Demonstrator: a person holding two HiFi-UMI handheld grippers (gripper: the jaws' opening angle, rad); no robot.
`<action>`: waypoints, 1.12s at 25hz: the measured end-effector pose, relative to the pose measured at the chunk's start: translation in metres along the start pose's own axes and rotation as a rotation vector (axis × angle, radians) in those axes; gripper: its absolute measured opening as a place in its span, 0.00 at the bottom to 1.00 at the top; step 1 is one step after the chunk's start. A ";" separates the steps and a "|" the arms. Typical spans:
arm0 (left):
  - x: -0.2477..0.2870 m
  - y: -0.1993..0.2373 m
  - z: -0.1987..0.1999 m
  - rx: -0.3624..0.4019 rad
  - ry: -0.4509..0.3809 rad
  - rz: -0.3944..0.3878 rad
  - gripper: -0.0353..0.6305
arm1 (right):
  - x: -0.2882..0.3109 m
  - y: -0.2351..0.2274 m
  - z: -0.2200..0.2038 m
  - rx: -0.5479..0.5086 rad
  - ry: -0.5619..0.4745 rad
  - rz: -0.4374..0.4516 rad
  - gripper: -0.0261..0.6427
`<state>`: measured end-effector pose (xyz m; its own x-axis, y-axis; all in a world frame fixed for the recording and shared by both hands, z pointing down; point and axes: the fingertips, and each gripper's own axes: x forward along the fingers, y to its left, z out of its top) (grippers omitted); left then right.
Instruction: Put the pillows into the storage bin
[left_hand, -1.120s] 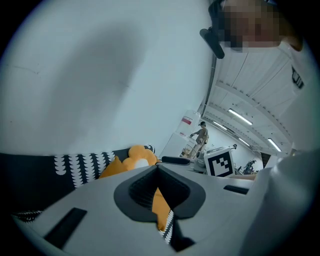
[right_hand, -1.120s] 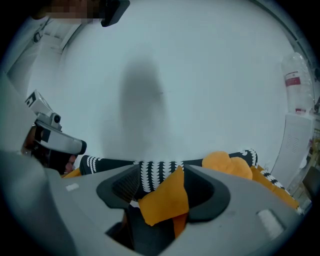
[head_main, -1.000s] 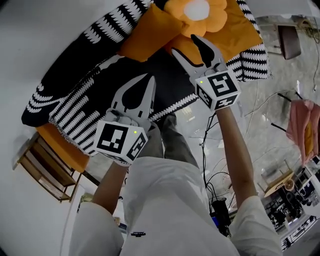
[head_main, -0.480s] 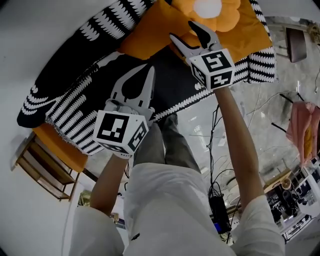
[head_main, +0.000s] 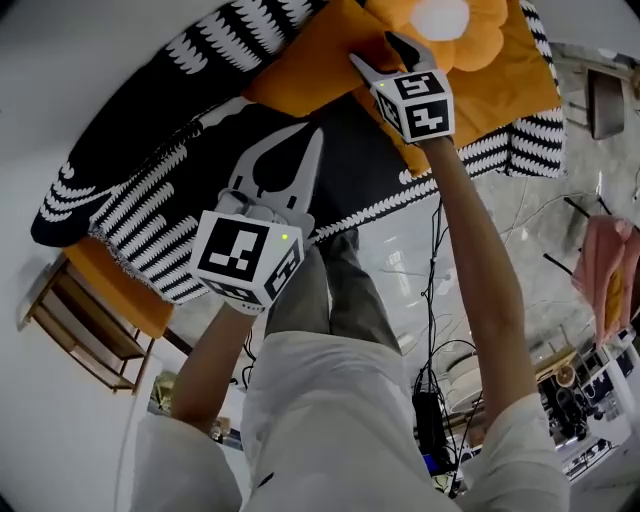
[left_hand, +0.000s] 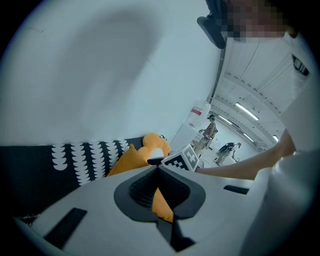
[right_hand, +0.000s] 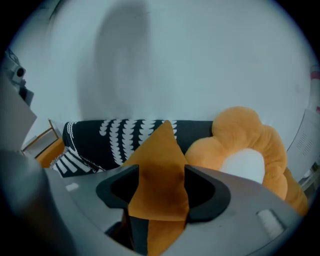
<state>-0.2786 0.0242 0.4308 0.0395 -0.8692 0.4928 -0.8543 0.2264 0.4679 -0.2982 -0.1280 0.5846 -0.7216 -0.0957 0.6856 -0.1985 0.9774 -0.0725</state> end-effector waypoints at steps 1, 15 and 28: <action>0.001 0.000 -0.001 0.000 0.003 -0.001 0.07 | 0.006 -0.002 -0.005 -0.020 0.025 -0.010 0.45; 0.005 -0.020 -0.011 0.023 0.030 -0.031 0.07 | -0.020 -0.001 -0.029 0.086 -0.015 -0.009 0.12; 0.023 -0.071 -0.027 0.091 0.084 -0.118 0.07 | -0.111 -0.001 -0.036 0.172 -0.160 -0.071 0.09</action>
<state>-0.2026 -0.0002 0.4289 0.1820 -0.8467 0.4999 -0.8845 0.0812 0.4595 -0.1943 -0.1111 0.5347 -0.7950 -0.2053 0.5708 -0.3525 0.9221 -0.1594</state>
